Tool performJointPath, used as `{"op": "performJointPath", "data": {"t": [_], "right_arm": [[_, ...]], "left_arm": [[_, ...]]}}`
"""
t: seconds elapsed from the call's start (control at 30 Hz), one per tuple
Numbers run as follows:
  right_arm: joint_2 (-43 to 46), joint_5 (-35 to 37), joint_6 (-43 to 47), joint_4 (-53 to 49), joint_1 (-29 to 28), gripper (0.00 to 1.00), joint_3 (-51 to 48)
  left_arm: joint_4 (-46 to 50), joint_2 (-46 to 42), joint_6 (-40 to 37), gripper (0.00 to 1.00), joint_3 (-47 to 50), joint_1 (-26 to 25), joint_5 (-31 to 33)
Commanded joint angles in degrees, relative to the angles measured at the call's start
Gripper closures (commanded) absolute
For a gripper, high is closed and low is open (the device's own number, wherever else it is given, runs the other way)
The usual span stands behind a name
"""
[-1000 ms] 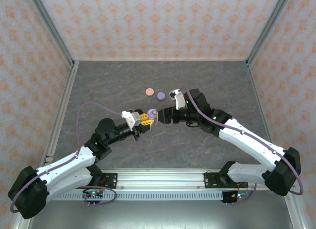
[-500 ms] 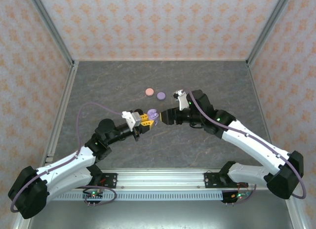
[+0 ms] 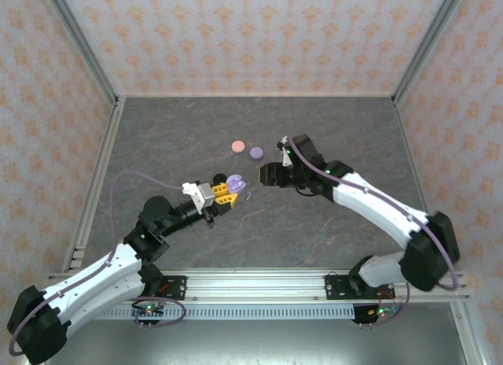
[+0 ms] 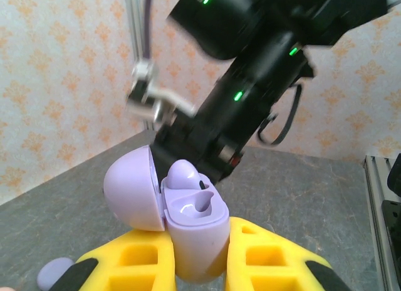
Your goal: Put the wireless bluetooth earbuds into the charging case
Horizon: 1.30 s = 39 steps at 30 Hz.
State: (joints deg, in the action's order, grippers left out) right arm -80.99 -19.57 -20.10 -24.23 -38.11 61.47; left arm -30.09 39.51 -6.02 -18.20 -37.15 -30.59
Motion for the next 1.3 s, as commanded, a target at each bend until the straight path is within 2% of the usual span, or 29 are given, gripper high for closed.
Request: {"op": "performJointPath", "data": {"t": [0.0,0.27,0.6,0.87,1.27], "right_arm": [[-6.3,0.0,-2.5,-0.6,-0.3,0.43,2.5],[-19.9,-1.1,-2.9,4.1,-3.7,0.49,7.0],[-30.2,3.5,-1.7,0.1,-5.7,0.61,15.1],[-34.4,4.5,-0.5,-2.9,-6.2,0.66,18.5],[-35.2,5.7,0.4,-4.2,-6.5,0.73,16.6]], "left_arm": [[2.3,-2.5,-1.5,1.0,0.9,-0.6,1.5],[4.1,-4.8,-2.2,1.0,1.3,-0.6,2.1],[4.1,-5.6,-1.9,1.0,1.7,-0.6,2.1],[4.5,-5.8,-2.0,1.0,1.7,-0.6,2.2],[4.3,-5.3,-2.1,1.0,1.5,-0.7,2.2]]}}
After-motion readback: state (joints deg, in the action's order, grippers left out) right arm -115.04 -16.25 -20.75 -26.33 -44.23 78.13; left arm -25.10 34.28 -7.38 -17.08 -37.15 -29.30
